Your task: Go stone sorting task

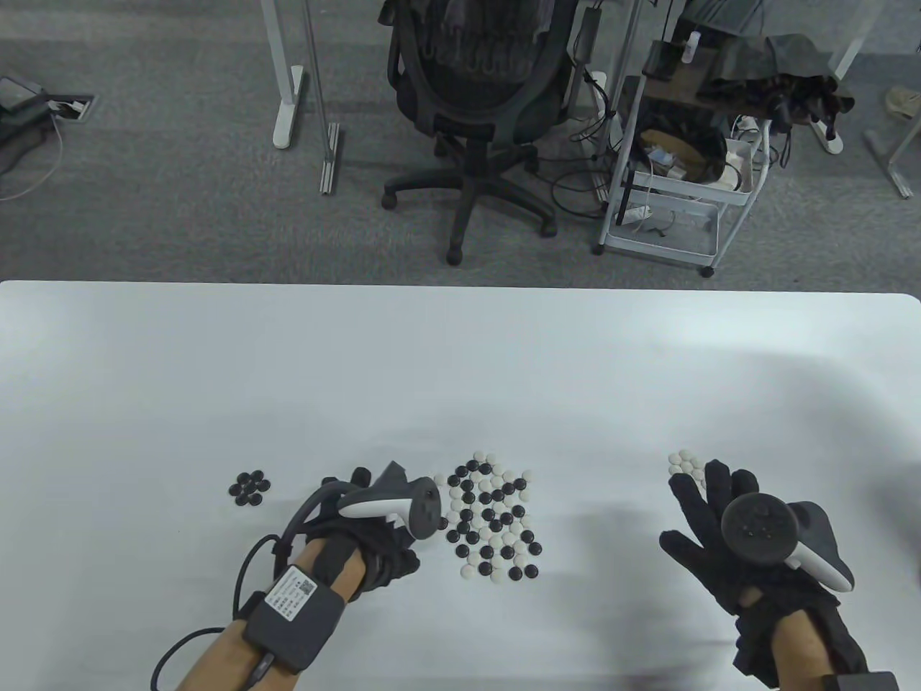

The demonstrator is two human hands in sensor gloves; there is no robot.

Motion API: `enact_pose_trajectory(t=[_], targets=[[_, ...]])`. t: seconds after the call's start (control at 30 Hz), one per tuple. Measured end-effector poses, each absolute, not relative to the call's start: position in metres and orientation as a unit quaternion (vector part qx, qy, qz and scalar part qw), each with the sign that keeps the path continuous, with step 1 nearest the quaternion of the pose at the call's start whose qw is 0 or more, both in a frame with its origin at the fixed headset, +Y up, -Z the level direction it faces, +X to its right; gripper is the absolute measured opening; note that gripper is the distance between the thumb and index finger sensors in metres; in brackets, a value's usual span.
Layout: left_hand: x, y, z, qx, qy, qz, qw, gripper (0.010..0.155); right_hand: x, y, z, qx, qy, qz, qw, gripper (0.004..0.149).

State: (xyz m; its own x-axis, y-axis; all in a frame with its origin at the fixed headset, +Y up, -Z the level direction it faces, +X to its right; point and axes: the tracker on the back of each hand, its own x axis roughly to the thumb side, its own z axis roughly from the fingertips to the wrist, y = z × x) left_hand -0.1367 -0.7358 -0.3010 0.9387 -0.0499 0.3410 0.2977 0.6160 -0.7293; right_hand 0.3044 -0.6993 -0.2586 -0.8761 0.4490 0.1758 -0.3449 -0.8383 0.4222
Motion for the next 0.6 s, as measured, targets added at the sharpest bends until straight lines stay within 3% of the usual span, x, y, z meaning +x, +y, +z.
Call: enact_pose_trajectory(t=[0.27, 0.6], targets=[[-0.234, -0.738, -0.351, -0.422, 0.046, 0.062, 0.903, 0.065, 0.302, -0.700, -0.258, 0.135, 0.194, 0.950, 0.204, 0.079], [-0.267, -0.738, -0.359, -0.412, 0.112, 0.088, 0.900, 0.066, 0.304, -0.703, -0.260, 0.130, 0.200, 0.949, 0.204, 0.079]])
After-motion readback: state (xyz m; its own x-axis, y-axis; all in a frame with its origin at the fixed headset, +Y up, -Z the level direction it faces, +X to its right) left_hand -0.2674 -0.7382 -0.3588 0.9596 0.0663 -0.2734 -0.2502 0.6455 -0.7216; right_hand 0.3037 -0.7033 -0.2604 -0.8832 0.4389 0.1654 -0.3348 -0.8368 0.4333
